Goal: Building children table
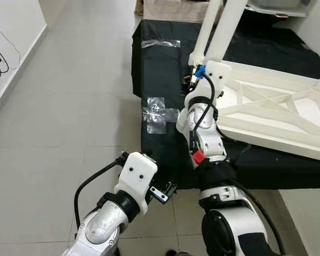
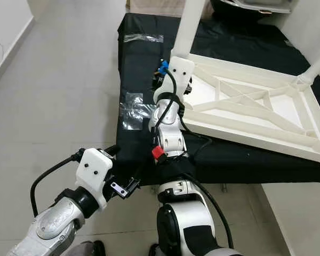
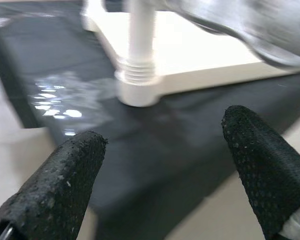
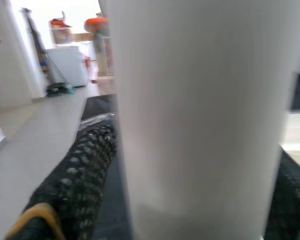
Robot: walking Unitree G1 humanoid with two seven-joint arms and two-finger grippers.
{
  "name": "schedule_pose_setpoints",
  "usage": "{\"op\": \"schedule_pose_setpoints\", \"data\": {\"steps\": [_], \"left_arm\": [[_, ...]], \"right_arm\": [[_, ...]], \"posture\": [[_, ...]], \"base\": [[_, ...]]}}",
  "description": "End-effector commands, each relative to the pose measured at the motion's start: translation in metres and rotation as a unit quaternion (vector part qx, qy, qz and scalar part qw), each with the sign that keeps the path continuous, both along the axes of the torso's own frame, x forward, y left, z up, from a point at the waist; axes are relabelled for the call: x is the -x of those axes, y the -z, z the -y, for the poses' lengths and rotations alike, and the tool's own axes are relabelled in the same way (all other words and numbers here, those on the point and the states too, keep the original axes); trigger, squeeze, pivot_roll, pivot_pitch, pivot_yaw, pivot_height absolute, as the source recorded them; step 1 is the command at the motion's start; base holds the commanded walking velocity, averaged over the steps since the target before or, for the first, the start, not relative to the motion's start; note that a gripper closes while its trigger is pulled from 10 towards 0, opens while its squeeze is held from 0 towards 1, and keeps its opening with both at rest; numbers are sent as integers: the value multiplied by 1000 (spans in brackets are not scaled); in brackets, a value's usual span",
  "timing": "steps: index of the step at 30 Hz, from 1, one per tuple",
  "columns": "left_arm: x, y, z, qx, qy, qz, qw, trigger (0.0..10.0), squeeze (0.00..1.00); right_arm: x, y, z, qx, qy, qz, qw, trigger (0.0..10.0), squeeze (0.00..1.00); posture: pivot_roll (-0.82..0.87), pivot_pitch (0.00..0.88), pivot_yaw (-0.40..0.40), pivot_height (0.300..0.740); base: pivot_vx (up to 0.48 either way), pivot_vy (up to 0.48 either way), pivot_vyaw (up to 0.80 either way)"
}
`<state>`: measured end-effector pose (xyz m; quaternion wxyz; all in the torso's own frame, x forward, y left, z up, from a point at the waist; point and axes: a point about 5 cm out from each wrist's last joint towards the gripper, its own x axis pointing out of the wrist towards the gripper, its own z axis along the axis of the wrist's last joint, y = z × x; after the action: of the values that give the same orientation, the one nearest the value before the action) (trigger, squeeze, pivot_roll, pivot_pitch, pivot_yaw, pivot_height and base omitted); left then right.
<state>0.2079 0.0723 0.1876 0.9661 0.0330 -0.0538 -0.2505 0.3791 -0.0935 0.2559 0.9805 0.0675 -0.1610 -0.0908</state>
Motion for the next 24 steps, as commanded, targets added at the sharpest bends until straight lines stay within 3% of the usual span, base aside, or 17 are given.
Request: {"op": "schedule_pose_setpoints", "data": {"steps": [1,4,11,20,24], "left_arm": [[-1,1,-2,-3,-13,2,1000,10000,0],[-3,1,-4,-4,-22,5,1000,10000,0],[-15,2,-13,-8,-51,13,999,10000,0],[-21,0,-17,-9,-59,22,998,10000,0],[-24,0,-24,-3,-87,23,996,10000,0]], "right_arm": [[2,1,1,7,0,8,1000,10000,0],[5,1,3,20,2,12,1000,10000,0],[41,36,18,64,-69,5,995,10000,0],[60,59,28,87,-92,-17,992,10000,0],[71,70,35,99,-96,-31,990,10000,0]], "posture": [[126,158,-89,740],[124,156,-89,740],[114,106,-77,740],[105,84,-72,740],[96,73,-69,740]], "base": [[0,0,0],[0,0,0],[0,0,0],[0,0,0],[0,0,0]]}}
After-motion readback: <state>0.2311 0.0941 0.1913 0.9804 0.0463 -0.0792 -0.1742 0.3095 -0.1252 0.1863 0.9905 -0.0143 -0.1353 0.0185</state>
